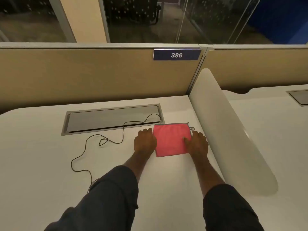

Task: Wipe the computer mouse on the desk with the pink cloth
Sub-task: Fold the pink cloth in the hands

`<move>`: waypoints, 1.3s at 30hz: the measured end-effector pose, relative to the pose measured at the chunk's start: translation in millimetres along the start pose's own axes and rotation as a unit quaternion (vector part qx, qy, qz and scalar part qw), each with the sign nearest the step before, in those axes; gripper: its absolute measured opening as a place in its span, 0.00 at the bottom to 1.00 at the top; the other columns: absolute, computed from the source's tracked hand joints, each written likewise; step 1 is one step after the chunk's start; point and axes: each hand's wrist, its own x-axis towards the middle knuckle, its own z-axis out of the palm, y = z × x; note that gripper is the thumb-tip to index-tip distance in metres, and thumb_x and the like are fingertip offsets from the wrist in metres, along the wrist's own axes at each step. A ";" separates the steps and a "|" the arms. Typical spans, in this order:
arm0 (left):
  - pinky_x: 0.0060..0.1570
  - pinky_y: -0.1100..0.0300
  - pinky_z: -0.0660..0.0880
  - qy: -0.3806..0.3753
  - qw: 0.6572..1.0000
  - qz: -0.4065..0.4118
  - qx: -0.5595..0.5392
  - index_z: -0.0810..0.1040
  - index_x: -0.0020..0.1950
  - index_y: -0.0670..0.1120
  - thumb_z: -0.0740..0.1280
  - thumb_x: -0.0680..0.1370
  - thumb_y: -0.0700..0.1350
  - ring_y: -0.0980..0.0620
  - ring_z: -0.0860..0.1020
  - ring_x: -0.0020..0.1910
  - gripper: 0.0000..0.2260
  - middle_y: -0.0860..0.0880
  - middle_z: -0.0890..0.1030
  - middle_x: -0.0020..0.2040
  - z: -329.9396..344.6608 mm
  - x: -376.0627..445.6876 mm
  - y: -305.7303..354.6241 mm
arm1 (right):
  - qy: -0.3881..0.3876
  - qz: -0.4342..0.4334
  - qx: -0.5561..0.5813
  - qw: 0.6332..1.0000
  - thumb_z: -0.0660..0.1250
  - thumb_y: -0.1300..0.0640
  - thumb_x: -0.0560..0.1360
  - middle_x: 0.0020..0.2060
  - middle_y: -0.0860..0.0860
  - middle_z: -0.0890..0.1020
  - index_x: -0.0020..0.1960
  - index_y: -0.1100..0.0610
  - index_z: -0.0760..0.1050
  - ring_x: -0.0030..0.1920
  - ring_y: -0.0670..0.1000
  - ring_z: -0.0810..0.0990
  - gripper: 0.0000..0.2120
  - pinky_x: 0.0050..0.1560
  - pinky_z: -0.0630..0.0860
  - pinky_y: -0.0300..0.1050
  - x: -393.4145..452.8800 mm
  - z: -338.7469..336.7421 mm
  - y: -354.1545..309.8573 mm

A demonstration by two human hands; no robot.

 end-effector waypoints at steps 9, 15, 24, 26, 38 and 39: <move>0.57 0.50 0.75 -0.012 0.981 -0.134 -0.141 0.73 0.68 0.46 0.65 0.80 0.48 0.43 0.78 0.60 0.17 0.44 0.81 0.60 6.3 25.0 14.0 | -0.094 0.128 0.144 0.977 0.76 0.48 0.67 0.53 0.56 0.83 0.60 0.58 0.76 0.53 0.59 0.81 0.26 0.54 0.77 0.49 30.9 -1.7 -5.4; 0.57 0.51 0.73 -0.045 0.983 -0.133 -0.122 0.76 0.65 0.48 0.67 0.78 0.44 0.44 0.77 0.58 0.15 0.46 0.82 0.59 9.5 23.2 16.6 | -0.144 0.115 0.224 0.957 0.75 0.55 0.69 0.49 0.55 0.82 0.59 0.58 0.79 0.44 0.56 0.78 0.19 0.46 0.71 0.43 34.0 -0.1 1.1; 0.54 0.51 0.77 -0.011 0.950 -0.165 -0.264 0.78 0.53 0.46 0.69 0.75 0.44 0.44 0.79 0.53 0.08 0.47 0.82 0.53 -13.9 -5.4 9.1 | -0.134 -0.004 0.340 0.931 0.70 0.55 0.64 0.48 0.57 0.83 0.53 0.61 0.78 0.47 0.59 0.81 0.19 0.48 0.76 0.52 -3.6 -43.6 -22.0; 0.53 0.51 0.78 -0.064 0.916 -0.170 -0.357 0.81 0.53 0.42 0.68 0.79 0.46 0.42 0.81 0.50 0.09 0.44 0.84 0.50 -25.9 -15.7 9.4 | -0.107 -0.055 0.329 0.937 0.67 0.53 0.62 0.45 0.56 0.83 0.51 0.61 0.77 0.42 0.55 0.79 0.19 0.42 0.73 0.46 -19.1 -60.5 -35.2; 0.53 0.40 0.77 -0.217 0.557 -0.198 -0.777 0.68 0.76 0.47 0.50 0.79 0.70 0.34 0.73 0.67 0.35 0.38 0.73 0.71 -116.4 -108.9 -39.3 | 0.030 -0.386 0.026 0.922 0.69 0.56 0.71 0.44 0.50 0.82 0.53 0.50 0.74 0.43 0.54 0.80 0.12 0.38 0.75 0.44 -172.6 -78.3 -107.9; 0.52 0.42 0.78 -0.200 0.549 -0.204 -0.786 0.68 0.76 0.48 0.51 0.79 0.69 0.36 0.74 0.66 0.35 0.39 0.74 0.71 -122.0 -115.6 -44.6 | 0.041 -0.416 0.023 0.908 0.70 0.55 0.69 0.44 0.50 0.82 0.51 0.51 0.74 0.44 0.55 0.80 0.11 0.38 0.75 0.45 -184.6 -77.0 -111.4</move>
